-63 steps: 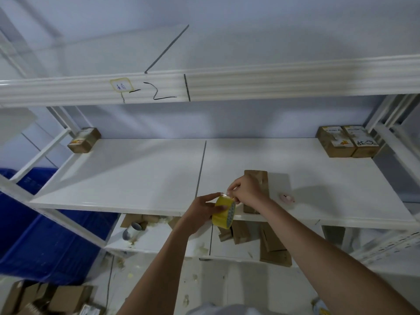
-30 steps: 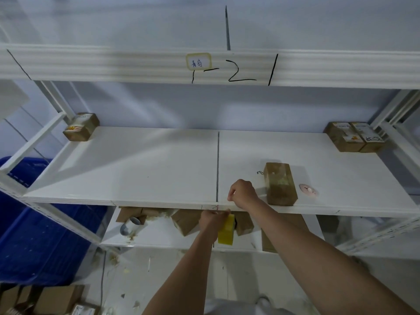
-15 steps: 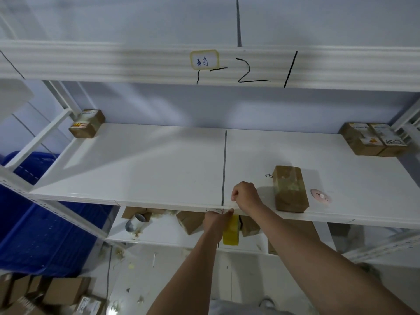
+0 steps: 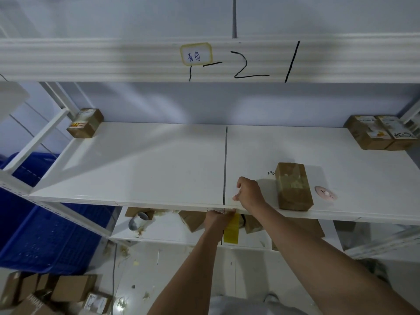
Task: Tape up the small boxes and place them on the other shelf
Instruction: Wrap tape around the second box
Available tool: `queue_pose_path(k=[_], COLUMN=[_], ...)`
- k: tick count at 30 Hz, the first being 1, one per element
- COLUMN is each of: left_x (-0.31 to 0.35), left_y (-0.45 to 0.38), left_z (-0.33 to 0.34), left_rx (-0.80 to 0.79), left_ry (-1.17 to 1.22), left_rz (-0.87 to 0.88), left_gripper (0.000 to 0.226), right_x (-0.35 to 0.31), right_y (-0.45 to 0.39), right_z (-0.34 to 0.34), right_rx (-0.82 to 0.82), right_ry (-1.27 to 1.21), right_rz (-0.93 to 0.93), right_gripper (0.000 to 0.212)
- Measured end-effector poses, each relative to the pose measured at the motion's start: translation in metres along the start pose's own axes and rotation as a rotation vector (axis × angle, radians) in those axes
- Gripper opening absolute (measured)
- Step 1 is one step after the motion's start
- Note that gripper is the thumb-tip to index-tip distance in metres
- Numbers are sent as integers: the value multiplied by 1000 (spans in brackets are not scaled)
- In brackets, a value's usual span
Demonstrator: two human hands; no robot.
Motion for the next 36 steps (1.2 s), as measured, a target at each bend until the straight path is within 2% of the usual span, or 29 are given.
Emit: queue_pose_path(k=[2, 5, 9, 12, 16, 20, 24, 28, 30, 33, 36], left_x=[1, -1, 5, 15, 16, 14, 23, 50, 70, 92, 100], left_y=[1, 3, 10, 13, 7, 3, 6, 17, 17, 17, 13], left_z=[-3, -11, -19, -15, -10, -20, -18, 3, 21, 52, 80], left_rx=[-23, -25, 33, 73, 80, 139, 143, 179, 133, -55, -204], left_ry=[-54, -121, -141, -178, -212, -219, -312, -429, -334, -90, 26], left_rz=[-9, 25, 38, 14, -9, -7, 41, 124, 195, 201, 168], left_gripper=[43, 52, 63, 72, 67, 72, 53, 24, 25, 15, 23], right_x=[-1, 2, 6, 6, 15, 17, 13, 14, 26, 57, 86], right_y=[1, -1, 0, 1, 1, 2, 6, 15, 22, 31, 36], right_z=[-6, -21, -31, -20, -3, -5, -13, -48, -70, -98, -116], right_rx=[40, 93, 7, -106, -91, -32, 44, 264, 373, 534, 527], right_ry=[39, 33, 45, 102, 93, -2, -23, -117, -181, -152, -153], right_rz=[7, 47, 66, 128, 199, 232, 231, 91, 46, 88, 209], right_gripper=[36, 34, 36, 48, 56, 42, 29, 20, 14, 7, 15])
Point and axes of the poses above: each hand's wrist, its own y-axis away from the middle knuckle, its own z-axis out of the palm, x = y × z, the point moved 1 cm from there along -y, towards the middle knuckle, and after that the axes turned 12 degrees about -x, right-handed, at the moved point
